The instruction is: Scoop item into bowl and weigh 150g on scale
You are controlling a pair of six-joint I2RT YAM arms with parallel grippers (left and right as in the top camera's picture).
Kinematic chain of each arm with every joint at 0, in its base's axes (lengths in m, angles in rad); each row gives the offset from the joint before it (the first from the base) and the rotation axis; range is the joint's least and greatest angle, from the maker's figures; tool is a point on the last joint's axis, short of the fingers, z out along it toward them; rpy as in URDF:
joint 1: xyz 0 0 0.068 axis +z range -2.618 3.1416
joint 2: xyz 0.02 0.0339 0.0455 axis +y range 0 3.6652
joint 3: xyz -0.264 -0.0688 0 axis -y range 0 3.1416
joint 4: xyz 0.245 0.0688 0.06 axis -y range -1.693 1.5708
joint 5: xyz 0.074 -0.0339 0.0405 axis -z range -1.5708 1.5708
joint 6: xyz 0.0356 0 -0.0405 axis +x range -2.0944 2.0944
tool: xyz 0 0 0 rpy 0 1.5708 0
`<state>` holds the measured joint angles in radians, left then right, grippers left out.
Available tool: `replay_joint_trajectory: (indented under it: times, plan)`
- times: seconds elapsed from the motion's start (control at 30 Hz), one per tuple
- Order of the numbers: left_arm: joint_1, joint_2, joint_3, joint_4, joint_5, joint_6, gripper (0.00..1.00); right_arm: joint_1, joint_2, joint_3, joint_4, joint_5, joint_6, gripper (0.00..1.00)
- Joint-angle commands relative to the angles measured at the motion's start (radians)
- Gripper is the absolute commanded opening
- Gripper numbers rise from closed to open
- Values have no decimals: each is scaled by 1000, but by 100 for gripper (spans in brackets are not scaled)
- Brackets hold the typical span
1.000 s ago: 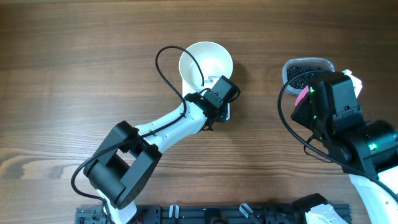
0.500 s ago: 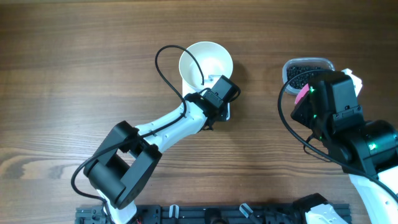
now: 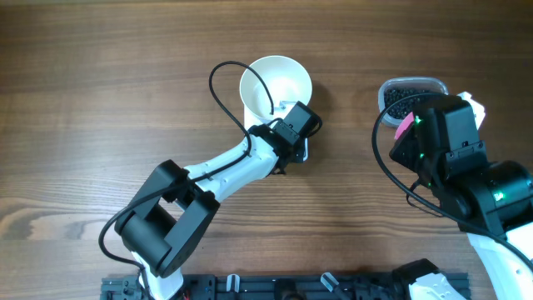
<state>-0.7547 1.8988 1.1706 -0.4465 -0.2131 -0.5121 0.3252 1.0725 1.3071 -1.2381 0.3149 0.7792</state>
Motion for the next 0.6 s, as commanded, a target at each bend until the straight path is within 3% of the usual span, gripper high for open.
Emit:
replay_joint_trajectory:
  times: [0.0,0.57]
  plan:
    - [2,16,11,3,-24,10,4,-5,1,22,8,-2,-19,4]
    - [19,16,11,6,12,7,4,-5,1,22,26,-2,-20,4]
